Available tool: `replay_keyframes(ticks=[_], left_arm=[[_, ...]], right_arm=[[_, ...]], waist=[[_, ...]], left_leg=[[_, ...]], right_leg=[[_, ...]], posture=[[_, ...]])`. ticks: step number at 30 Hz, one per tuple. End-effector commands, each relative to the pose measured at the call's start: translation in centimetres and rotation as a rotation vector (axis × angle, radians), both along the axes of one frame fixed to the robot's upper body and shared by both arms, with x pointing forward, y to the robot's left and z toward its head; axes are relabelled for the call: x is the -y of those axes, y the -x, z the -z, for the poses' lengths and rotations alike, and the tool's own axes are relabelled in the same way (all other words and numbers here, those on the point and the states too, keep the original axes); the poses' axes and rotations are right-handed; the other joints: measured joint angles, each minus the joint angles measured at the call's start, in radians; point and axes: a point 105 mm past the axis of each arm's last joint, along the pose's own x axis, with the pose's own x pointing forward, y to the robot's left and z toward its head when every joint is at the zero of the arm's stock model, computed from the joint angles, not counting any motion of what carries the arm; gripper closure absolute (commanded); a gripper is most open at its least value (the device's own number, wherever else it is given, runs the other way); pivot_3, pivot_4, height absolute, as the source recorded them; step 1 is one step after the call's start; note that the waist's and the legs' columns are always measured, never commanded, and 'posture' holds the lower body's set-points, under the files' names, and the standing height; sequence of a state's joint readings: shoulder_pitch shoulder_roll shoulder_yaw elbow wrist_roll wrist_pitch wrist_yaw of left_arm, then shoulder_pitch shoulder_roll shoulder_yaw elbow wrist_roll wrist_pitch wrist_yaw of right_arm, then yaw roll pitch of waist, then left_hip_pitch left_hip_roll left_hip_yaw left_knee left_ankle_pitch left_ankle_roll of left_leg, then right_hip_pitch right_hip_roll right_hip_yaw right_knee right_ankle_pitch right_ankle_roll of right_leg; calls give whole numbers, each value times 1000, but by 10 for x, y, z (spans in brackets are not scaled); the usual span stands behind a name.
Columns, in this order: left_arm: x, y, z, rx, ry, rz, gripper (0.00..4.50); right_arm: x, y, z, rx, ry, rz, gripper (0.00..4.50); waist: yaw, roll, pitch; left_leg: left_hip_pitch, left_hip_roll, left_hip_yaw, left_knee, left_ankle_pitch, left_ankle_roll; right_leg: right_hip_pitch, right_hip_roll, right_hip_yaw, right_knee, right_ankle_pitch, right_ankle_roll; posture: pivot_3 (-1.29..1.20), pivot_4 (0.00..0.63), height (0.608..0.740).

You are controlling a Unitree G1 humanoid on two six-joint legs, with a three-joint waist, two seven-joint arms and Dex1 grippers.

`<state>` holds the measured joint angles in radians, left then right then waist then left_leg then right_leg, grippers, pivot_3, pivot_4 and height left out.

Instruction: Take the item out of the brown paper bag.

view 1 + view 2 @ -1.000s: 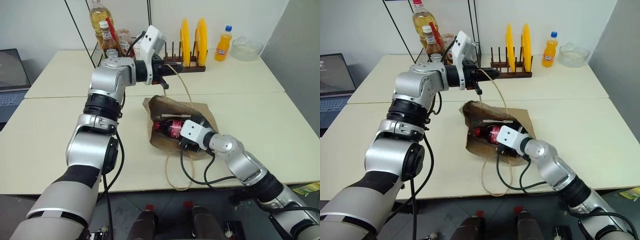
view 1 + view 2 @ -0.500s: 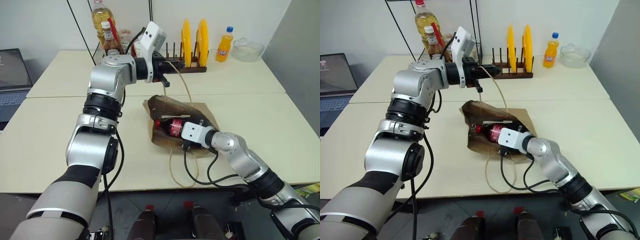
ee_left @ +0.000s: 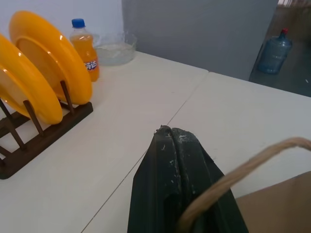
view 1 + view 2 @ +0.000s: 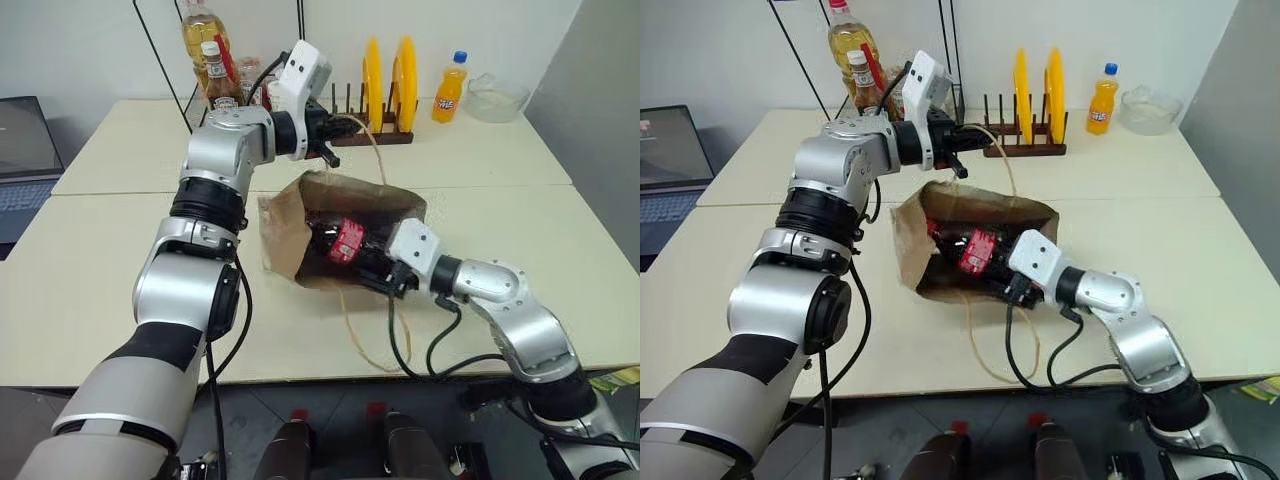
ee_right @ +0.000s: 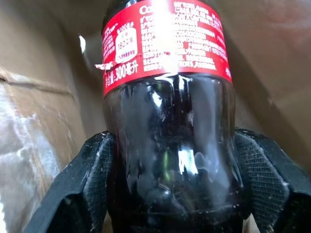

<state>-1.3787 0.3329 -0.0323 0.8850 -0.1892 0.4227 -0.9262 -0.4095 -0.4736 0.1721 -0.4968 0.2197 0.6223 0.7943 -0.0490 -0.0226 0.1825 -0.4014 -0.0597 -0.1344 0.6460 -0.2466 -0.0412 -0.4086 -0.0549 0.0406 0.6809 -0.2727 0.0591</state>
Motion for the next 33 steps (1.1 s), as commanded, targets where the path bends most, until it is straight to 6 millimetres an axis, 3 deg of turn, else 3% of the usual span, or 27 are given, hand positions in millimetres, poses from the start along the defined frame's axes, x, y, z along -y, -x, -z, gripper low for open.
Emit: replay_keyframes(ticks=[1, 5, 10, 13, 15, 18, 24, 30, 33], left_arm=[[1, 1, -18, 65, 2, 1, 4500], [1, 0, -18, 66, -5, 4, 4500], [0, 0, -18, 68, -9, 2, 4500], [-1, 0, -18, 68, -10, -1, 4500], [0, 0, -17, 68, -12, -1, 4500], [2, 0, -18, 70, -12, 1, 4500], [6, 1, -16, 74, -12, 9, 4500], [3, 2, -14, 68, -1, 2, 4500], [4, 3, -13, 68, 4, 4, 4500]], right_arm=[[8, 24, -41, 28, -105, -83, 1258], [36, 15, -40, 38, -14, 47, 1258], [61, 0, -74, 46, -263, 239, 1258], [94, -32, -91, 97, -380, 528, 1258], [116, -53, -82, 97, -334, 730, 1258], [137, -73, -52, 26, -184, 895, 1258], [158, -85, 17, -90, 168, 896, 1258], [167, -80, 38, -177, 238, 852, 1258], [165, -81, 41, -190, 225, 840, 259]], waist=[[0, 0, 0], [3, 0, 0], [2, 0, 0], [1, 0, 0], [3, 0, 0], [9, 0, 0], [9, 0, 0], [6, 0, 0], [3, 0, 0]], left_leg=[[0, 0, 0, 0, 0, 0], [0, 0, 0, 0, -1, 1], [0, 1, 0, 0, -2, 3], [0, 0, 1, 0, -2, 3], [0, 0, 1, 0, -2, 3], [0, 0, 1, 0, 0, 0], [-1, -1, 6, -1, 0, 0], [-2, 0, 8, 0, 0, 0], [-1, 0, 8, 0, 0, 0]], right_leg=[[0, 0, 0, 0, 0, 0], [0, 0, 0, 0, 0, 0], [0, 0, 1, 1, 0, 0], [-1, 0, 1, 1, 0, 0], [-1, 0, 1, 1, 0, 0], [-1, 0, 1, 1, 0, 0], [-2, -1, 2, 0, 0, 0], [-3, -1, 3, 0, 0, 0], [-3, 0, 3, 1, 0, 0]], posture=[[0, 150, 740], [0, 150, 740], [0, 150, 740], [0, 150, 740], [0, 150, 740], [0, 150, 740], [0, 150, 740], [0, 150, 740], [0, 150, 740]])
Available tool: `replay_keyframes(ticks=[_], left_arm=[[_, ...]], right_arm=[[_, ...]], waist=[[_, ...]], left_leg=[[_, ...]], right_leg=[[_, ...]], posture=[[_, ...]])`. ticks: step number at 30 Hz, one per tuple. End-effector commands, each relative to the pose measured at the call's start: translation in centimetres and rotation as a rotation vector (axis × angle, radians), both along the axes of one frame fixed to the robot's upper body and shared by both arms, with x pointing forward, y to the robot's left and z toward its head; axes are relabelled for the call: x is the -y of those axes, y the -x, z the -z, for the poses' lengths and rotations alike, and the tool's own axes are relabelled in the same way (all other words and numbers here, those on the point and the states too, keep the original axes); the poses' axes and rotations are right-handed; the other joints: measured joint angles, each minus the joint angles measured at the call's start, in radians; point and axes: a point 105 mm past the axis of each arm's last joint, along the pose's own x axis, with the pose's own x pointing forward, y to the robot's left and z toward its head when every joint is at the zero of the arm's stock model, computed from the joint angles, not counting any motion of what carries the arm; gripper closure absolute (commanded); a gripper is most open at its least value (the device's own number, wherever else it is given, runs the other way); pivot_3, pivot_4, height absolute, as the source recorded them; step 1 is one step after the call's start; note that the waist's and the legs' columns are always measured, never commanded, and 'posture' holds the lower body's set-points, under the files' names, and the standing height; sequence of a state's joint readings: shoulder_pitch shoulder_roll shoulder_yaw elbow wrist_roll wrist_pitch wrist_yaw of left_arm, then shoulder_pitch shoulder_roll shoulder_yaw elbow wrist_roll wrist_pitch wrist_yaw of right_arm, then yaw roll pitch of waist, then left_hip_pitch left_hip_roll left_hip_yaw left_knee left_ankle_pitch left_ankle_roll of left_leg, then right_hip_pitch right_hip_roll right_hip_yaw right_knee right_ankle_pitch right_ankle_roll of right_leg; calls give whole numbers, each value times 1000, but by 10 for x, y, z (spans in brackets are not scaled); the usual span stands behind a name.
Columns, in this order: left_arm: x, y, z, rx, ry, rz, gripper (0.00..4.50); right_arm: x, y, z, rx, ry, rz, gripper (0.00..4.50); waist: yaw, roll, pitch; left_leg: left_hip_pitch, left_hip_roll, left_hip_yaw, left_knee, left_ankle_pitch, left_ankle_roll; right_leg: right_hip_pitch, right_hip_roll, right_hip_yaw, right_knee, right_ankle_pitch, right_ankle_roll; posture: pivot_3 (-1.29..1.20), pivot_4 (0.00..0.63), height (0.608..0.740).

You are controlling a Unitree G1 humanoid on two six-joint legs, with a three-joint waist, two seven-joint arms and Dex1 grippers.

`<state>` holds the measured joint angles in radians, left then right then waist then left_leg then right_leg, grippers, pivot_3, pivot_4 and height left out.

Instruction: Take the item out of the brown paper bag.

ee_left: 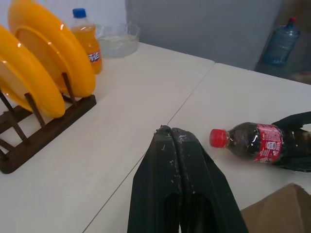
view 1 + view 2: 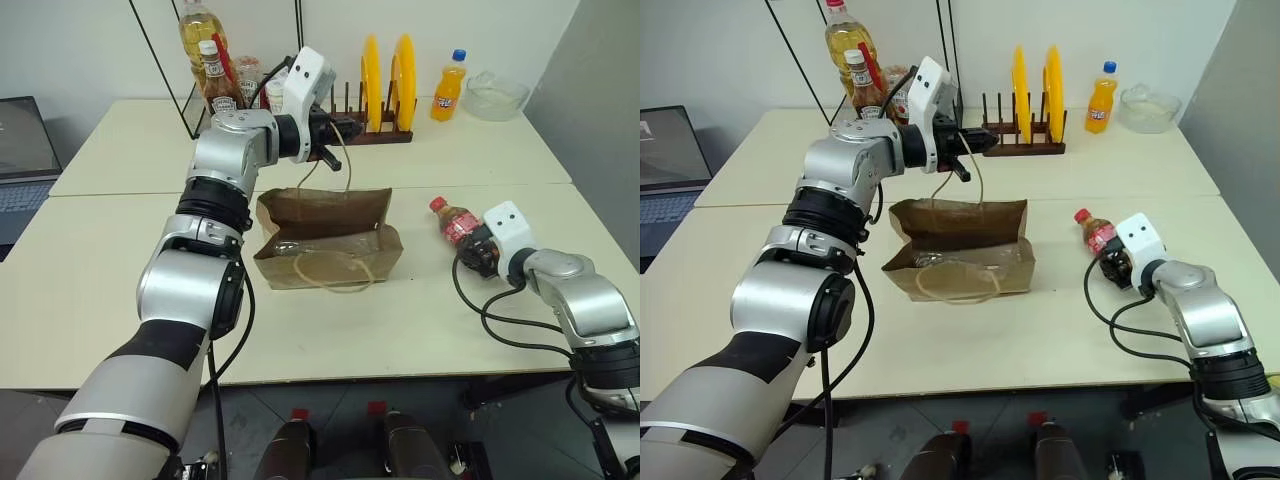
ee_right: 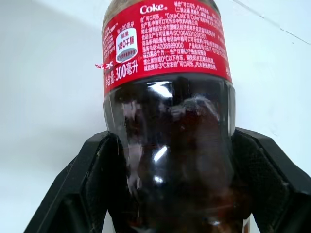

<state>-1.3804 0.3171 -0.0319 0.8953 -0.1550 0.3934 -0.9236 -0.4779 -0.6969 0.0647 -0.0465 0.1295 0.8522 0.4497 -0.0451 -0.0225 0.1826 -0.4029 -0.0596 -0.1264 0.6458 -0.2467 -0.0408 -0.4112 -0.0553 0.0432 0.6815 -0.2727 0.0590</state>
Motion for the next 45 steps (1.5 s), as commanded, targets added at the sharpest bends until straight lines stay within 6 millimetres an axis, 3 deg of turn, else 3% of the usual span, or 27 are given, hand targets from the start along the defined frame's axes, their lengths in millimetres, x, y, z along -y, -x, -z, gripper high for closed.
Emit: replay_keyframes(ticks=[1, 7, 8, 11, 14, 23, 31, 34, 37, 41, 45], left_arm=[[0, 4, -15, 47, 31, 7, 4500], [-8, 4, -20, 54, 42, -9, 4500], [-11, 4, -19, 51, 44, -7, 4315], [-20, 7, -12, 30, 30, 9, 3639], [-31, 10, -4, 9, 9, 2, 2702], [-71, 26, -4, 25, -89, -43, 32], [-113, 53, -10, 39, -51, -141, 32], [-152, 69, -12, 86, 54, -301, 32], [-184, 85, 1, 92, 109, -477, 32], [-205, 116, 66, 66, 14, -677, 32], [-211, 144, 128, -21, 15, -834, 32]], right_arm=[[-7, -3, -12, 53, -13, -40, 34], [-33, -1, -49, 221, -107, -123, 34], [-40, 0, -58, 272, -150, -132, 6], [-63, 9, -78, 365, -273, -206, 0], [-73, 14, -83, 404, -277, -241, 0], [-74, 12, -79, 445, -301, -193, 0], [-77, 19, -69, 439, -321, -195, 0], [-76, 29, -67, 465, -341, -195, 0], [-74, 41, -64, 499, -366, -168, 0], [-72, 62, -47, 518, -389, -91, 0], [-87, 83, -20, 429, -445, -80, 0]], waist=[[-2, 0, 0], [-7, 0, 0], [-8, 0, 0], [-12, 0, 0], [-12, 0, 0], [-12, 0, 0], [-12, 1, 0], [-13, 1, -1], [-14, 1, -1], [-5, 3, -3], [15, 1, -4]], left_leg=[[0, 0, 0, 0, 0, 0], [0, 0, -3, 0, 0, 0], [0, 0, -4, 0, 0, 0], [0, 1, -5, 0, 0, 0], [0, 0, -5, 0, 0, 0], [1, 0, -6, 0, 0, 0], [1, 1, -6, 0, 0, 0], [2, 1, -5, -1, 0, 0], [2, 3, -5, -1, 0, -1], [3, 2, -5, -1, 0, -1], [4, 2, -5, 0, -1, 0]], right_leg=[[0, 0, 0, 0, 0, 0], [0, 0, 0, 0, 0, 0], [0, 0, 0, 0, 0, 0], [0, 0, 0, 0, 0, 0], [0, 0, 0, 0, 0, 0], [0, 0, -1, 1, 0, 0], [0, 0, 0, 1, 0, 0], [0, 0, 1, 1, 0, 0], [0, 0, 0, 1, 0, 0], [2, 0, 1, 0, 0, 0], [4, -1, 1, -1, 0, 0]], posture=[[0, 150, 740], [0, 150, 740], [0, 150, 740], [0, 150, 740], [0, 150, 740], [0, 150, 740], [0, 150, 740], [0, 150, 740], [0, 150, 740], [0, 150, 740], [0, 150, 740]])
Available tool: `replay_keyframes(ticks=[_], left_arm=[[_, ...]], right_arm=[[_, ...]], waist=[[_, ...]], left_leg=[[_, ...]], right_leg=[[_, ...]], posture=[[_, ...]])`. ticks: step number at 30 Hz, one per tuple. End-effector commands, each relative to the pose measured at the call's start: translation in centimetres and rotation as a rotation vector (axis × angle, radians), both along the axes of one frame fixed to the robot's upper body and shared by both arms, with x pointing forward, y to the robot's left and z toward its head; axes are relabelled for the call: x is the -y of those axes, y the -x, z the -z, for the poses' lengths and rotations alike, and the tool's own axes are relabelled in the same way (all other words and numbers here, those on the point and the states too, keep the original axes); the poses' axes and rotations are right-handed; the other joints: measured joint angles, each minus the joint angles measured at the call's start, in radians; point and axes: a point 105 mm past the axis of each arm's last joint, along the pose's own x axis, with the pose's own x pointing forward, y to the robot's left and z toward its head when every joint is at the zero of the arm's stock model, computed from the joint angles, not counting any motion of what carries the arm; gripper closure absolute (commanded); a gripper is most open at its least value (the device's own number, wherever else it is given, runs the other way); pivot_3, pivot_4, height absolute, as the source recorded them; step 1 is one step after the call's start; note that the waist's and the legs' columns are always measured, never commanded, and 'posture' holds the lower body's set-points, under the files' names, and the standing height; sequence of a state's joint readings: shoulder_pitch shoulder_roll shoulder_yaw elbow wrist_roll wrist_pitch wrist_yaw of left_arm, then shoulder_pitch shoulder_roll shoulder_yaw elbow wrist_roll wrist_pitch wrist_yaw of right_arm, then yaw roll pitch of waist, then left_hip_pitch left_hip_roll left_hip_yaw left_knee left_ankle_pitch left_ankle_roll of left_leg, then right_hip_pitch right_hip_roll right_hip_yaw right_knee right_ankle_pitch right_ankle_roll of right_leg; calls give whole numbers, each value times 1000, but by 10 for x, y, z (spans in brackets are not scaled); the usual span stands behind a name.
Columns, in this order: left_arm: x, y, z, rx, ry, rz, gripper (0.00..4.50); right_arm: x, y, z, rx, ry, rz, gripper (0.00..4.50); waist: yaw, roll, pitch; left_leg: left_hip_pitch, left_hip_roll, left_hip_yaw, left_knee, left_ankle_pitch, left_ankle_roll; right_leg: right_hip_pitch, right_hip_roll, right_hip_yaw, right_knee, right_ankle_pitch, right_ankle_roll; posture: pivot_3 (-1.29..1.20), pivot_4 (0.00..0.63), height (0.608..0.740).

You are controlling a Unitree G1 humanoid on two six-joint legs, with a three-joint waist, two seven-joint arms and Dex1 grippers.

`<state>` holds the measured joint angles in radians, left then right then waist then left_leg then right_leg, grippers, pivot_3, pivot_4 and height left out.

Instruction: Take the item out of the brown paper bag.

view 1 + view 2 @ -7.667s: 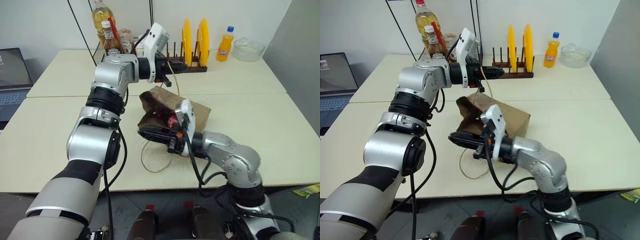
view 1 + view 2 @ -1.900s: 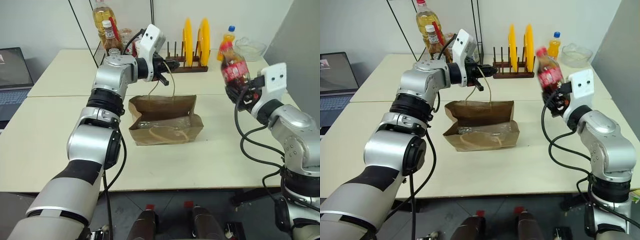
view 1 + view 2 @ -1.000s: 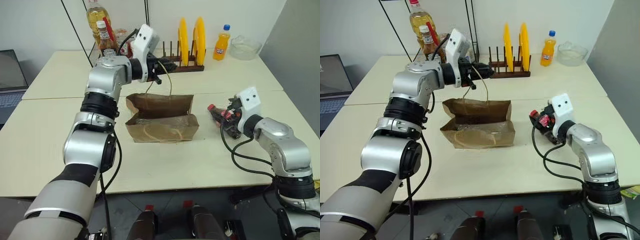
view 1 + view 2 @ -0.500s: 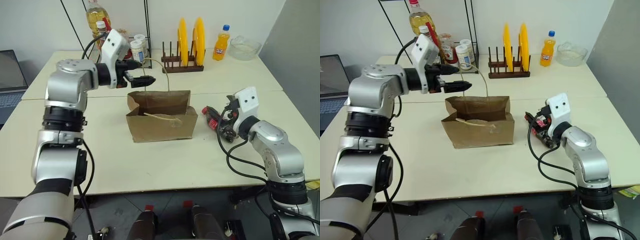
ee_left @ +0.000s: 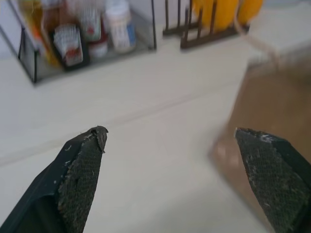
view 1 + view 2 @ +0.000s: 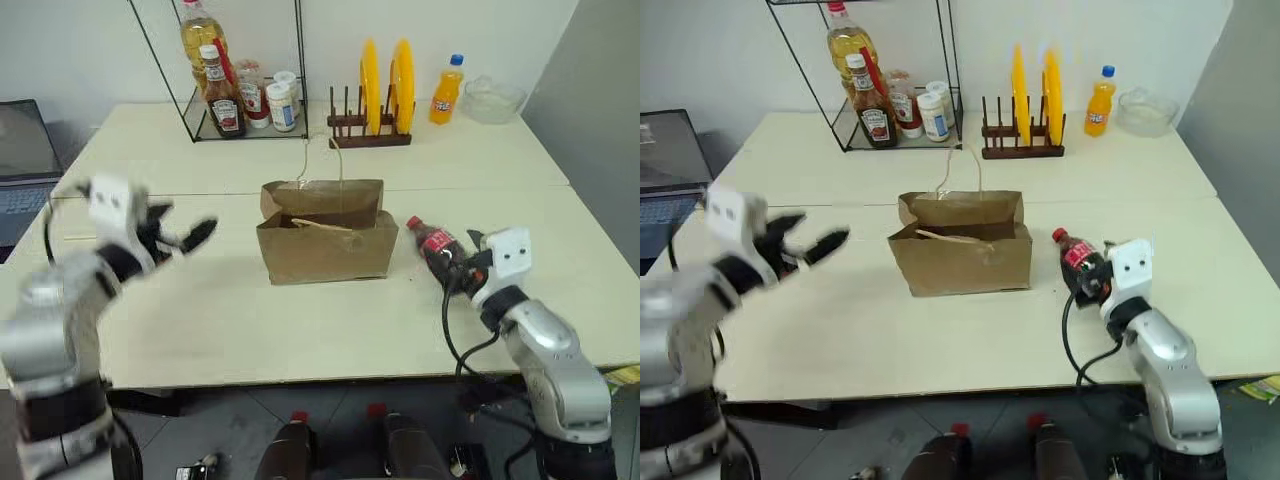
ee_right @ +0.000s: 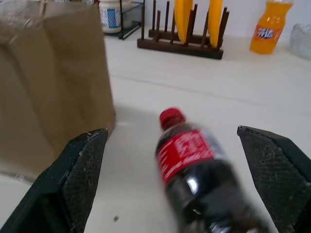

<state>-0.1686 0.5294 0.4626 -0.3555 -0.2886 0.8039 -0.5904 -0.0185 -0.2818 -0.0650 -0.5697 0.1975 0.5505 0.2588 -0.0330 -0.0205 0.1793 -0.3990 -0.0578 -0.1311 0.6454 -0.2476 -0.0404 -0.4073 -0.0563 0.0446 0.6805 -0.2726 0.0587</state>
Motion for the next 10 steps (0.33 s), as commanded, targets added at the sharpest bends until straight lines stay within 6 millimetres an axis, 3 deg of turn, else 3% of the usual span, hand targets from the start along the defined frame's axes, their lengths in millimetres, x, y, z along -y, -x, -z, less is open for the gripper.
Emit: replay_keyframes(ticks=[1, 4, 10], left_arm=[[0, 18, 10, 60, -18, -128, 32], [7, 29, 31, 25, 13, -164, 32], [51, 55, 65, -63, 39, -127, 32]], right_arm=[[-14, 16, -1, 4, -56, -21, 0], [-18, 20, 5, -33, -110, -2, 0], [-20, 22, 17, -111, -157, 31, 0]], waist=[[7, -1, 0], [19, -2, -1], [22, -3, -9]], left_leg=[[1, 1, 0, 0, -1, 2], [2, 1, -3, 0, -1, 3], [3, 1, -2, -1, -1, 3]], right_leg=[[1, 0, 0, 0, 0, 0], [3, 1, -3, 0, 0, -1], [4, 1, -3, 0, 0, -1]], posture=[[0, 150, 740], [0, 150, 740], [0, 150, 740]])
